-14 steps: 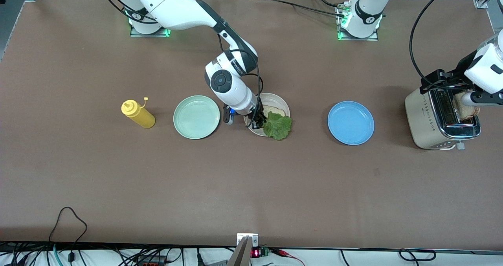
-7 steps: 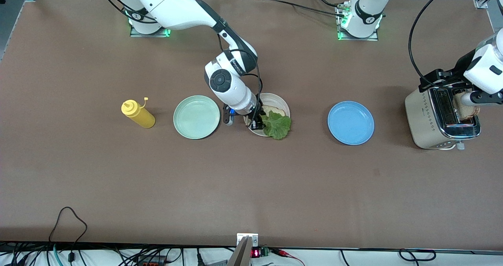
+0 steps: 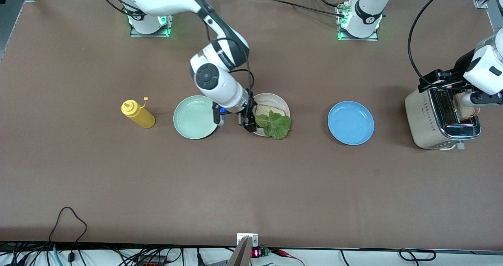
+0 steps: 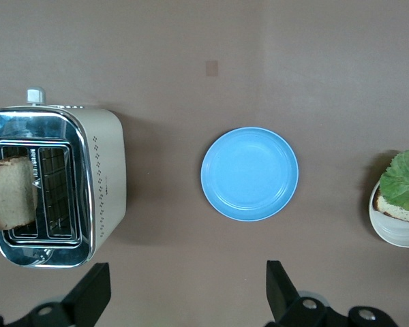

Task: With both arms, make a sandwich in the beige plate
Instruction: 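Withdraw the right gripper while the left gripper moves over the toaster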

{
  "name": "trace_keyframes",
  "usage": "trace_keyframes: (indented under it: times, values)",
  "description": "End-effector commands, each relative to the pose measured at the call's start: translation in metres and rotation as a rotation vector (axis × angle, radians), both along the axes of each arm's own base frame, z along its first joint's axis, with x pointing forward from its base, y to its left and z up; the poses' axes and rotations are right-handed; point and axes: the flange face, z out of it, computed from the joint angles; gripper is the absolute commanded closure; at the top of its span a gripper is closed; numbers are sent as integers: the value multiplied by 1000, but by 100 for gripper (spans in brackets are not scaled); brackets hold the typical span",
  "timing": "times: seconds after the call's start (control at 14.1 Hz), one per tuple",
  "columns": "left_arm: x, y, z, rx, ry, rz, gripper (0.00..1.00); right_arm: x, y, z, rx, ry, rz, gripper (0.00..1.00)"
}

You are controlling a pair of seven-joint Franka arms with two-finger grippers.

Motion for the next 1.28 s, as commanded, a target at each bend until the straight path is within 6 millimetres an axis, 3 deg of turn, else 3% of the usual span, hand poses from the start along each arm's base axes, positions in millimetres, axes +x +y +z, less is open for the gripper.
trace_keyframes:
  times: [0.0,0.07,0.14,0.36,0.5,0.57,0.71,0.85,1.07,1.21]
  values:
    - [10,-7,-2,3,6,-15,0,6,-55,46,-14,10,182,0]
    - [12,-8,-2,5,1,-17,0,8,-81,60,-18,-2,252,0]
    - [19,-7,-15,13,18,-18,0,12,-111,69,-25,-17,316,0]
    - [32,19,-31,7,39,17,0,17,-196,98,-43,-14,563,0]
    - [38,67,-54,-27,75,-4,0,29,-261,120,-35,-40,684,0]
    - [42,76,-62,-38,85,-43,0,32,-289,126,-54,-45,761,0]
    - [44,106,-82,-52,111,-82,0,35,-338,144,-110,-77,918,0]
    - [44,158,-99,-73,121,-49,0,35,-390,164,-145,-101,1040,0]
    - [44,216,-113,-58,48,1,0,31,-464,189,-175,-144,1248,0]
    - [46,226,-113,-47,7,-1,0,24,-501,212,-223,-142,1374,0]
